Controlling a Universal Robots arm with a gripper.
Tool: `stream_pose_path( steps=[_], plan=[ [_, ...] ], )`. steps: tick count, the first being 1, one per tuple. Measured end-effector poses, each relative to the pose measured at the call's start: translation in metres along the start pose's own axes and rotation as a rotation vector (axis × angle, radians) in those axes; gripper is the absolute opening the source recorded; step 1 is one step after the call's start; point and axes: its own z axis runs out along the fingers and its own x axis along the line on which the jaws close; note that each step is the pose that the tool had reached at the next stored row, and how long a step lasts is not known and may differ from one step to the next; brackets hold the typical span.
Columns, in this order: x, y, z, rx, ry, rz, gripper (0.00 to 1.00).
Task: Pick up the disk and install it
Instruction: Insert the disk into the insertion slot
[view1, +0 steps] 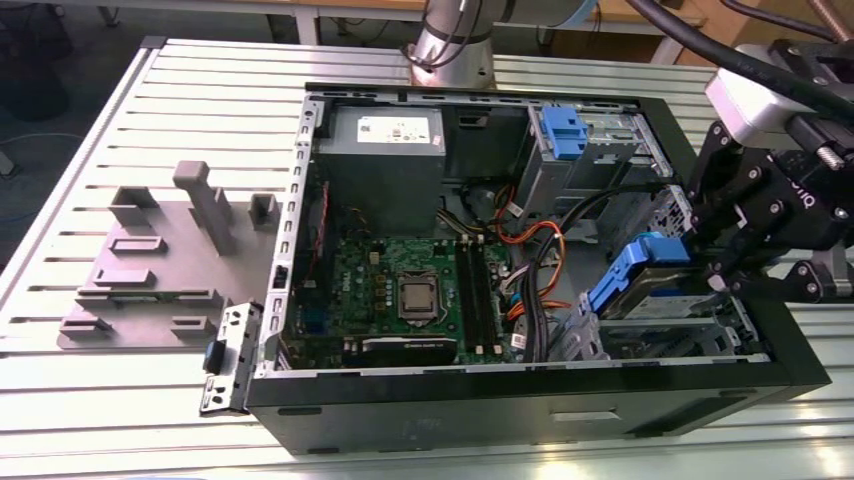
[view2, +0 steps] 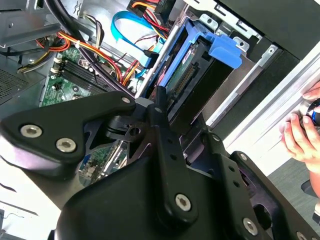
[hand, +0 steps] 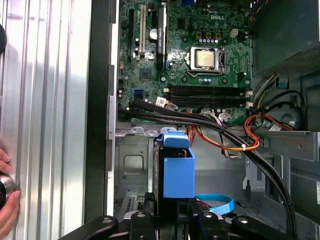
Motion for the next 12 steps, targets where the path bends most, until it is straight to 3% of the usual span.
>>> stream_pose_path(
  steps=[12],
  plan=[
    [0.0,0.0,0.0003,0.0,-0.0003,0.0,0.36]
  ],
)
